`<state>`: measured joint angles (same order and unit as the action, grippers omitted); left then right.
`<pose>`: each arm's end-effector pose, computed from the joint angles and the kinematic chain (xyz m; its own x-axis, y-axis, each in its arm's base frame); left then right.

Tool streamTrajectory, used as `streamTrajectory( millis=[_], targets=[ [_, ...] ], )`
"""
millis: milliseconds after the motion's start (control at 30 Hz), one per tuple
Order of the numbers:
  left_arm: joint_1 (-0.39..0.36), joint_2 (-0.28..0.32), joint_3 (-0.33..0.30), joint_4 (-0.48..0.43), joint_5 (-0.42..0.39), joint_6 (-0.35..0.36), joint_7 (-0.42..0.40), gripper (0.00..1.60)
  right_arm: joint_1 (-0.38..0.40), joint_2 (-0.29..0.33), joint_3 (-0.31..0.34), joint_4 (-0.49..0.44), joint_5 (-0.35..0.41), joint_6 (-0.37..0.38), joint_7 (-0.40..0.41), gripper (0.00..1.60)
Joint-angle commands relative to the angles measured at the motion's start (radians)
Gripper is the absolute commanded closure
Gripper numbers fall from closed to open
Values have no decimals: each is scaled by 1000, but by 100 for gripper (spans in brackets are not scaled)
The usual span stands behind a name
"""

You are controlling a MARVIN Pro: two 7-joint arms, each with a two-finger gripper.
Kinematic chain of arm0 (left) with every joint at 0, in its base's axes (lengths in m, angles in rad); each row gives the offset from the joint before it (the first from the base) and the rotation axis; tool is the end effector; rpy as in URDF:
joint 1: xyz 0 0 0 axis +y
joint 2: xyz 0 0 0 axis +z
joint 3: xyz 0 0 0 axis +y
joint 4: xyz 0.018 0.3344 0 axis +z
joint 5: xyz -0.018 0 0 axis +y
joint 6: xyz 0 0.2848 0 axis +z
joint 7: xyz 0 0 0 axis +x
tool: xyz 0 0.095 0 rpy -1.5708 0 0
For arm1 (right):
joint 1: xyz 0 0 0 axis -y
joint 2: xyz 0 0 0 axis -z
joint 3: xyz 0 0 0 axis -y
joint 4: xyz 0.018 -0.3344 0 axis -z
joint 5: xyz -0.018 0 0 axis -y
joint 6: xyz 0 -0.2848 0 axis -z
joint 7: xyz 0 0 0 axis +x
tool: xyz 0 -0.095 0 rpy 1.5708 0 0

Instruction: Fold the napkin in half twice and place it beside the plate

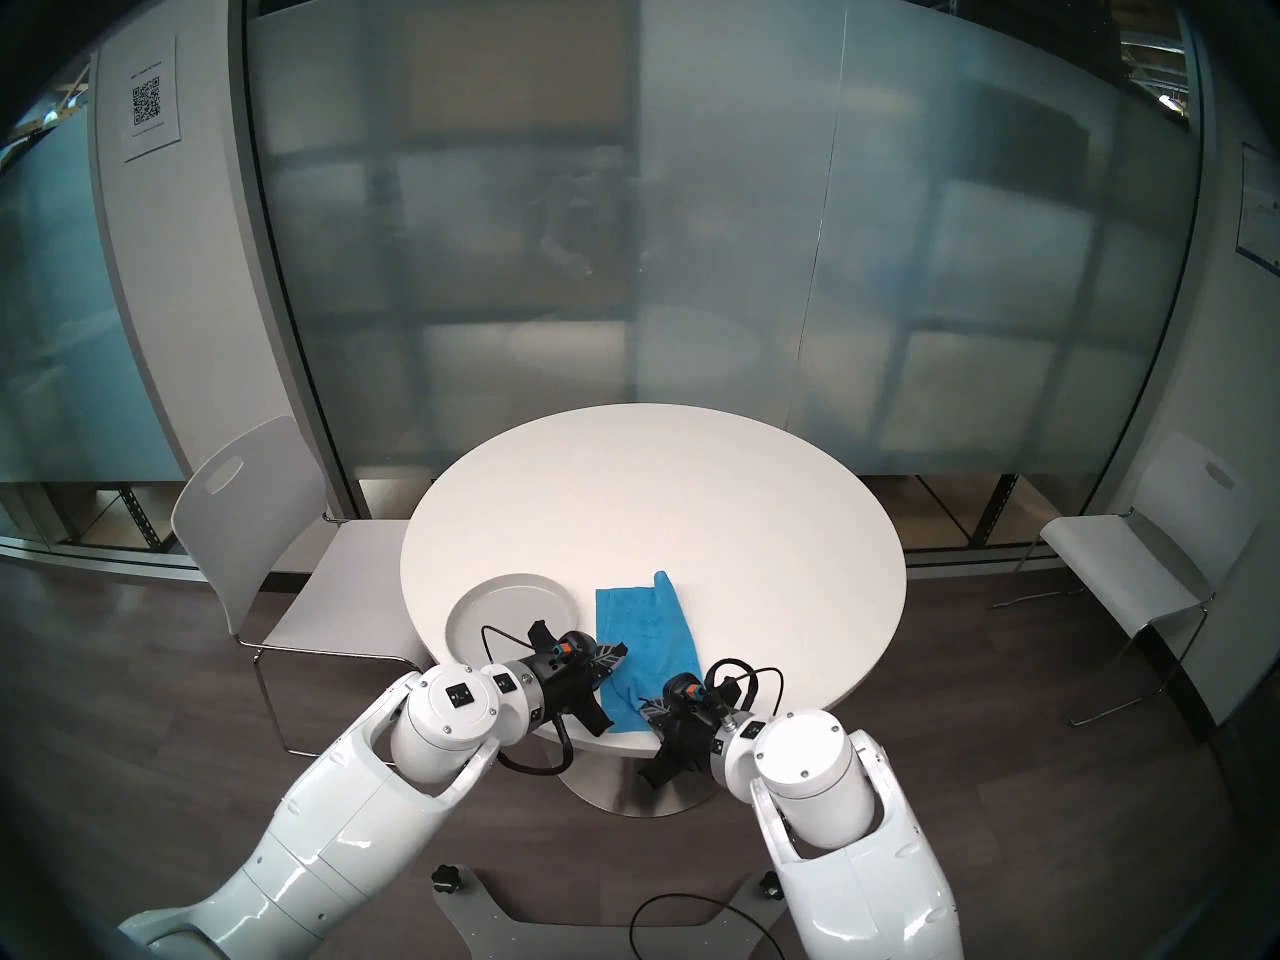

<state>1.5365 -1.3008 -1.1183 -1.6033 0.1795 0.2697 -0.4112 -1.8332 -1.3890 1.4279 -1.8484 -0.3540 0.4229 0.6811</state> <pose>0.3484 -0.0936 -0.3981 0.1072 -0.5035 0.8573 -0.7384 -0.6178 -0.2705 0.2704 0.0422 -0.3991 0.3326 0.4992 0.8001 0.7144 -0.6872 0.1318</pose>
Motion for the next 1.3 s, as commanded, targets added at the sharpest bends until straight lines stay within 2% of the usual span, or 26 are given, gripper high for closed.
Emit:
streamTrajectory(
  millis=[0, 467, 1267],
  targets=[
    [-81, -55, -9, 19, -1, -6, 22, 160, -23, 7, 4, -10, 2, 1, 4, 139],
    [-121, -78, 5, 71, 15, -17, 24, 160, -52, 15, 20, -41, 8, 0, 6, 139],
    [-121, -48, 43, 99, 46, -18, 6, 160, -82, 35, 51, -80, 14, 5, 17, 136]
  ],
)
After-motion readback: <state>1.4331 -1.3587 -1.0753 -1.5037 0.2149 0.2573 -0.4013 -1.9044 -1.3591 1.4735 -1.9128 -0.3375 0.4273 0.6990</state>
